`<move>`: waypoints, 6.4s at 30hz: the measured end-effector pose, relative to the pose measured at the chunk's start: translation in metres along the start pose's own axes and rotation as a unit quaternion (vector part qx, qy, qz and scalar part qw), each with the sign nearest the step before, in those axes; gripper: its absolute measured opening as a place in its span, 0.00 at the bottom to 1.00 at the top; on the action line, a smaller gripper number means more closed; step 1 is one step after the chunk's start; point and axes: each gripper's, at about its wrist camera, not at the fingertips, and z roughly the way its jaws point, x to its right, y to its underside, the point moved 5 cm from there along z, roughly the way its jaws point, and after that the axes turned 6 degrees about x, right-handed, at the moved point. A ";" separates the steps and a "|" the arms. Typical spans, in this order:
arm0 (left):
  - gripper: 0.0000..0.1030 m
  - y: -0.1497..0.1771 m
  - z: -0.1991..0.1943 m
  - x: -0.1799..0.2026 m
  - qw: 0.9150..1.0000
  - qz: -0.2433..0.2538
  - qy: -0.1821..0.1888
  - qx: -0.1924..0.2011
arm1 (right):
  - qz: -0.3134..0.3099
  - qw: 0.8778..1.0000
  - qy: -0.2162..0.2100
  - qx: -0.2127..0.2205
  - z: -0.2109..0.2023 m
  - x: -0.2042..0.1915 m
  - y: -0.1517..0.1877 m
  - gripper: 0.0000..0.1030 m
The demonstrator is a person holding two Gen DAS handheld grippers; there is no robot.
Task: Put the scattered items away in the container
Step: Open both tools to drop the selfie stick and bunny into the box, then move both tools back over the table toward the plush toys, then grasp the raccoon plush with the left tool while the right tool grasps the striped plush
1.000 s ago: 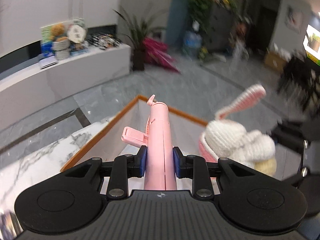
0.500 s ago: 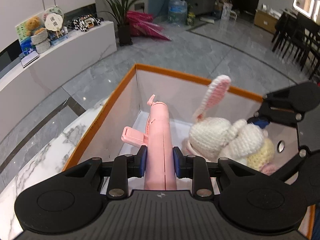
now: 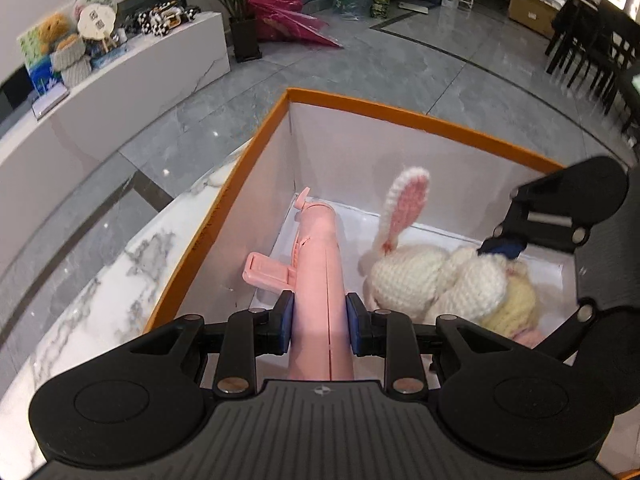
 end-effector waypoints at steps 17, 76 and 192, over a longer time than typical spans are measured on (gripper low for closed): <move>0.33 0.005 0.016 -0.005 0.999 -0.007 -0.002 -0.047 | 0.020 1.000 0.021 0.002 0.008 -0.001 0.000 0.70; 0.84 0.090 -0.306 -0.102 0.965 -0.099 -0.089 0.227 | -0.042 0.983 0.041 0.177 -0.173 -0.096 -0.052 0.84; 0.51 0.375 -0.266 -0.181 0.920 -0.344 -0.171 0.081 | -0.202 0.974 -0.068 0.072 0.039 -0.442 -0.127 0.86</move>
